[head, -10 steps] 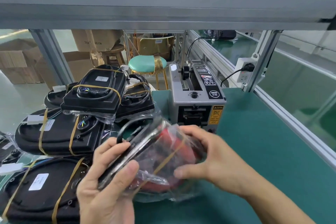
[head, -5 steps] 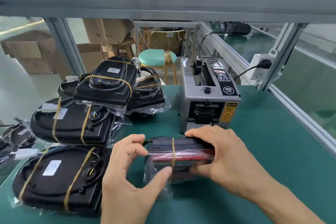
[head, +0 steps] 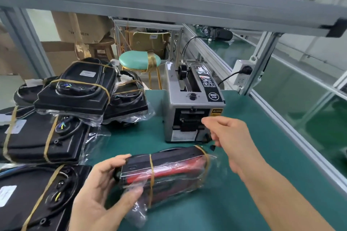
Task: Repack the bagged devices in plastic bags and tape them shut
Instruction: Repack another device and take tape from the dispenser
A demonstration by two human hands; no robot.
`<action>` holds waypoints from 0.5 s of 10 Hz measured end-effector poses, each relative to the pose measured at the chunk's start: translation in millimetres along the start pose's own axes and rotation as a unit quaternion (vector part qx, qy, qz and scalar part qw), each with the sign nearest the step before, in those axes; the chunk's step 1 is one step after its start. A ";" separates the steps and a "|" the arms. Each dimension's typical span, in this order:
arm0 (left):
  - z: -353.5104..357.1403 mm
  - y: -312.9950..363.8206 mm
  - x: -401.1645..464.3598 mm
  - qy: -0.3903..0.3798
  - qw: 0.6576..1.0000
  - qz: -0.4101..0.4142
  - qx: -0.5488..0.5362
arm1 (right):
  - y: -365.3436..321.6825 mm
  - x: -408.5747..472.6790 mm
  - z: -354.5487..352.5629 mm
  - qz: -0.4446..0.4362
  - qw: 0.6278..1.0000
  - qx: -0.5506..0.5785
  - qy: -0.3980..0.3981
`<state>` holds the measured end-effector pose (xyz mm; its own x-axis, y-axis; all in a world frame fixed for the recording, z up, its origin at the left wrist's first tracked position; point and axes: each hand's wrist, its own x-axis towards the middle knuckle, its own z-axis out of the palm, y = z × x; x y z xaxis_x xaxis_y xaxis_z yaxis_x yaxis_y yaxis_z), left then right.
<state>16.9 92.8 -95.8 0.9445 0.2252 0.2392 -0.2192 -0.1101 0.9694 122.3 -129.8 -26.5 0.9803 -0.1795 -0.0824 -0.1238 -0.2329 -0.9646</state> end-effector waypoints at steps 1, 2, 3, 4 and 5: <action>5.7 4.9 -1.9 0.018 0.999 0.028 0.011 | 6.3 11.5 15.3 0.075 0.994 0.059 0.050; 4.1 6.3 -3.7 0.037 0.997 0.061 0.040 | 7.4 18.0 26.5 0.117 0.984 0.109 0.079; 4.2 12.4 -4.9 0.058 0.994 0.084 0.031 | 5.0 22.5 32.9 0.149 0.975 0.141 0.089; 4.6 14.5 -6.5 0.062 0.994 0.081 0.038 | -1.5 24.7 37.9 0.190 0.959 0.180 0.105; 4.8 15.2 -9.0 0.072 0.991 0.092 0.069 | -7.5 24.7 42.0 0.215 0.945 0.224 0.103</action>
<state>6.3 84.4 -83.5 0.8447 0.3234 0.4265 -0.3400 -0.2912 0.8942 153.9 -92.4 -31.9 0.7978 -0.3586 -0.4846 -0.3806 0.3238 -0.8662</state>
